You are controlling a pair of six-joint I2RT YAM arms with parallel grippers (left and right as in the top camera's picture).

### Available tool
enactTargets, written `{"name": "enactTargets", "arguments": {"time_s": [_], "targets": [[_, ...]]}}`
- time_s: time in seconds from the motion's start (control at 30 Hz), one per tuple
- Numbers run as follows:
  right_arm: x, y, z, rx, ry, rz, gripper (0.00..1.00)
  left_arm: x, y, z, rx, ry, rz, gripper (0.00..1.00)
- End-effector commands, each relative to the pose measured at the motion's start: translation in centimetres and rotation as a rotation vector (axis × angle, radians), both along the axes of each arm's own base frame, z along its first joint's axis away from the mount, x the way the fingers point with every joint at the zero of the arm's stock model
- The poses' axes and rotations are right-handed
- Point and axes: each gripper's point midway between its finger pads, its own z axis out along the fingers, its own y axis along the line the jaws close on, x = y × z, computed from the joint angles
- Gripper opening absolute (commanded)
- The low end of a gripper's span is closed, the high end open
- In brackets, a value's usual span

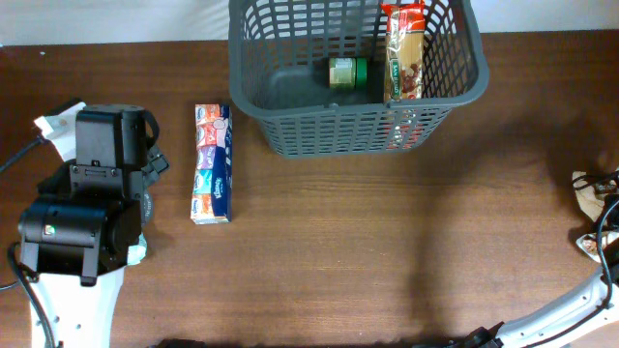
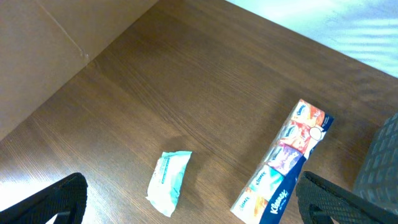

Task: Pack container
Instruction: 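Close the right gripper on the Pantree rice bag, then lift and carry the rice bag over the basket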

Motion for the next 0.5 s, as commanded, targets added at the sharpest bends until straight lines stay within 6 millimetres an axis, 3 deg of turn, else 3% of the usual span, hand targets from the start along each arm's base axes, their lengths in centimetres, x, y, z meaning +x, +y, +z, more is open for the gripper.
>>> {"name": "enactTargets", "arguments": {"time_s": [0.0, 0.1, 0.2, 0.3, 0.47], "targets": [[-0.2, 0.8, -2.6, 0.049, 0.021, -0.076, 0.04, -0.1, 0.1, 0.6, -0.009, -0.025, 0.006, 0.99], [0.8, 0.6, -2.1, 0.031, 0.0, -0.132, 0.04, -0.1, 0.1, 0.6, -0.008, -0.025, 0.006, 1.0], [3.3, 0.3, -0.8, 0.012, -0.058, -0.196, 0.04, -0.1, 0.1, 0.6, -0.008, -0.025, 0.006, 1.0], [7.8, 0.3, 2.3, 0.013, -0.175, -0.277, 0.04, -0.1, 0.1, 0.6, -0.008, -0.025, 0.006, 1.0], [15.5, 2.1, 10.7, 0.051, -0.4, -0.268, 0.04, -0.1, 0.1, 0.6, -0.008, -0.025, 0.006, 1.0]]}}
